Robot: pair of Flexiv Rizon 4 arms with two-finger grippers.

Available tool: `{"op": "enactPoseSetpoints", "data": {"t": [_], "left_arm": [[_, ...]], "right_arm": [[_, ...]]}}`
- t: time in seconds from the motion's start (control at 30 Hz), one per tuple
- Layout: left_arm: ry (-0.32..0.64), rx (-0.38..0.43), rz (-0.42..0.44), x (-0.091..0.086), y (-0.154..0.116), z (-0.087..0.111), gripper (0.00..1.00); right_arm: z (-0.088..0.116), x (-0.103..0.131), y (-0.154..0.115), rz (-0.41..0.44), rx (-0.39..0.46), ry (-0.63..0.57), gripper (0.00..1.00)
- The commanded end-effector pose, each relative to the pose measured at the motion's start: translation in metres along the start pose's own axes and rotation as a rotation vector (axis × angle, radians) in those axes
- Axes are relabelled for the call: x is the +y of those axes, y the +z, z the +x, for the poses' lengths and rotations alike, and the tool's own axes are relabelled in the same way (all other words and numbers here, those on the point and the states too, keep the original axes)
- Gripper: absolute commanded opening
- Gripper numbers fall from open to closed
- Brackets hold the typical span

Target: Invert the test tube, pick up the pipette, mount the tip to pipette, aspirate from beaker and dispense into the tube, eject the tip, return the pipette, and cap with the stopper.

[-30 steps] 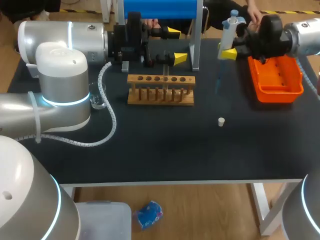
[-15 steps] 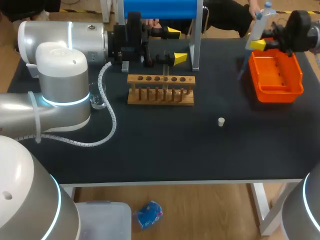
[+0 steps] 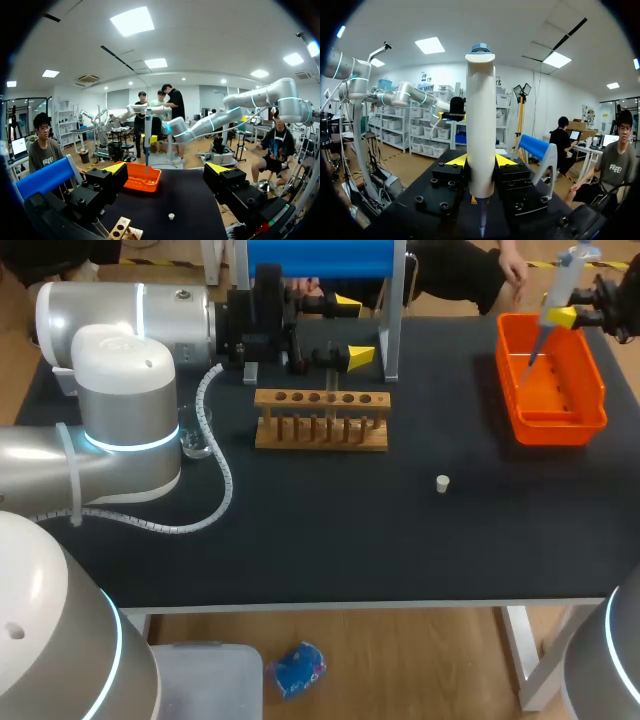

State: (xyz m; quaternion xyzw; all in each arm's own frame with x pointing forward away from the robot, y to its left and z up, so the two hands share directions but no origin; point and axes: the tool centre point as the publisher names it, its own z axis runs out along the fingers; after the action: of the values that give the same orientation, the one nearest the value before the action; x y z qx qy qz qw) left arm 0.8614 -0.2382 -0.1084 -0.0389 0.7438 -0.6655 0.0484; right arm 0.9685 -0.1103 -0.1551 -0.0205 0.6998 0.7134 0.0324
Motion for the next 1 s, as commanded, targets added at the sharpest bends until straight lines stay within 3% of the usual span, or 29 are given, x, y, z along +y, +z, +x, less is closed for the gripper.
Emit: {"op": "enactPoseSetpoints", "data": {"t": [0.03,0.43,1.0], "left_arm": [[0.002,-0.003,0.004,0.001,0.001,0.0,1.0],[0.002,-0.003,0.004,0.001,0.001,0.0,1.0],[0.002,-0.003,0.004,0.001,0.001,0.0,1.0]], "right_arm": [[0.005,0.0,-0.012,0.006,-0.031,0.0,0.0],[-0.001,-0.001,-0.047,0.032,-0.125,-0.007,0.0],[-0.001,-0.003,-0.05,0.048,-0.143,-0.009,0.0]]}}
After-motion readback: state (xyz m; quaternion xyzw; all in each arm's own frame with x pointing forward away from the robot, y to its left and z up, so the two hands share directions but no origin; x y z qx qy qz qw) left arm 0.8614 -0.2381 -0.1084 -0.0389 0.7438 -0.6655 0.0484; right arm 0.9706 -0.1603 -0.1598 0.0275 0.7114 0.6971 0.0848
